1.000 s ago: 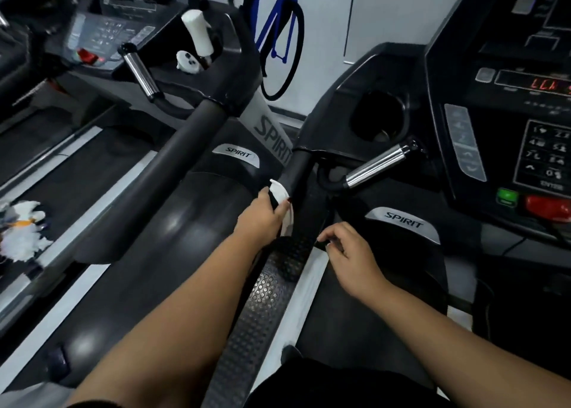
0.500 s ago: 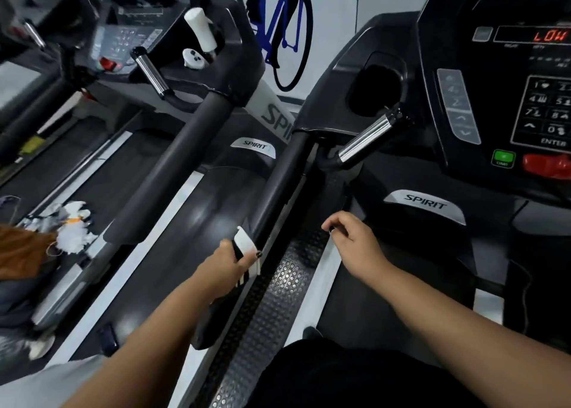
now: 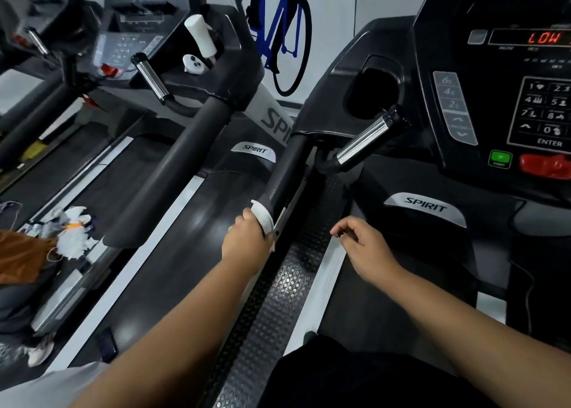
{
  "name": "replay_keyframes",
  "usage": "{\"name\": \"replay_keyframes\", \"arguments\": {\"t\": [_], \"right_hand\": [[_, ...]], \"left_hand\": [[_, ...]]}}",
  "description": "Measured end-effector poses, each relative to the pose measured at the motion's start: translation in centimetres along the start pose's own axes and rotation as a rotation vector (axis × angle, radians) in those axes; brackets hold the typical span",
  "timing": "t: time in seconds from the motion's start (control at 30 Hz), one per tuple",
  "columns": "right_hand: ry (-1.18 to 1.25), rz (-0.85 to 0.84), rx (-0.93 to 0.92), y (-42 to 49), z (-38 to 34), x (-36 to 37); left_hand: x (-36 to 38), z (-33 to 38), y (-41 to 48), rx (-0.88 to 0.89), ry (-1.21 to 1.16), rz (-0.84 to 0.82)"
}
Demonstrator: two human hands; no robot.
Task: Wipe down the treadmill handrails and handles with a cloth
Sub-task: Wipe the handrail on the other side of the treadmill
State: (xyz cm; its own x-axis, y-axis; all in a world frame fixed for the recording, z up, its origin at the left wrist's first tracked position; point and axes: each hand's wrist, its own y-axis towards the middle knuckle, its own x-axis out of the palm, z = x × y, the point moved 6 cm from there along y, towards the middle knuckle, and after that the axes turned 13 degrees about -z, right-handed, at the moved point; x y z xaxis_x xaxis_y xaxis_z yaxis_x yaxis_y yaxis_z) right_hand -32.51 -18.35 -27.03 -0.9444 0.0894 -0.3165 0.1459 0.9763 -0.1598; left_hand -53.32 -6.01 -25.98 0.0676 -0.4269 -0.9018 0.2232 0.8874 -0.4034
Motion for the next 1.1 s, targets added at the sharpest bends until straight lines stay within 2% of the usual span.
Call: {"name": "replay_keyframes", "arguments": {"t": [0.17, 0.3, 0.53, 0.77, 0.93, 1.1], "right_hand": [[-0.011, -0.015, 0.030, -0.9, 0.6, -0.2], [-0.017, -0.026, 0.048, -1.5, 1.2, -0.4], [-0.001, -0.059, 0.069, -1.6, 1.6, 0.1], [0.037, -0.116, 0.090, -1.2, 1.4, 0.5], [0.040, -0.135, 0.099, -0.9, 1.5, 0.6], [0.019, -0.138, 0.111, -1.1, 2.0, 0.5]], "left_hand": [[-0.7, -0.8, 1.6, 0.022, -0.280, -0.101], [-0.1, -2.5, -0.2, 0.027, -0.371, -0.098], [2.6, -7.7, -5.6, -0.064, -0.364, -0.090], [5.3, -11.5, -10.0, -0.072, -0.299, 0.019], [5.4, -9.9, -10.3, -0.040, -0.202, 0.075], [3.3, -5.9, -6.8, 0.024, -0.132, 0.093]]}}
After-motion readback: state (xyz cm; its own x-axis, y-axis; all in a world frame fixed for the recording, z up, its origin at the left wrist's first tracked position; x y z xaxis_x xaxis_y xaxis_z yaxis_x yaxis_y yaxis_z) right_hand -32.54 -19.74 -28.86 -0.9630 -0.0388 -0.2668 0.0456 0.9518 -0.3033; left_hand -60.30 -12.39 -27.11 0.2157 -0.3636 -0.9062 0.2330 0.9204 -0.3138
